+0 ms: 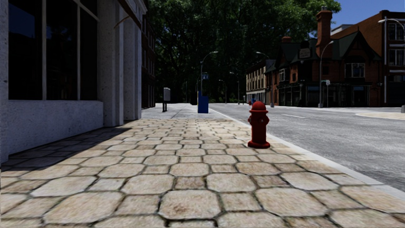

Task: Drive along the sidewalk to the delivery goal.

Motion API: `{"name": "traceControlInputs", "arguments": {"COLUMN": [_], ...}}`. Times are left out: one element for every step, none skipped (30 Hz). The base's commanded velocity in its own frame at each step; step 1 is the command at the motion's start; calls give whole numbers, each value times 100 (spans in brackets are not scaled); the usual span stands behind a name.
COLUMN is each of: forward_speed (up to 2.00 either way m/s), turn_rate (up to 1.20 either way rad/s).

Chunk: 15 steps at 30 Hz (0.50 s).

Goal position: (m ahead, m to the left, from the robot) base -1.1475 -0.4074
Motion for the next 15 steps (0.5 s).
{"name": "traceControlInputs", "arguments": {"forward_speed": [0,0,0,0,0,0,0,0,0,0,0,0,0,0,0], "turn_rate": [0,0,0,0,0,0,0,0,0,0,0,0,0,0,0]}}
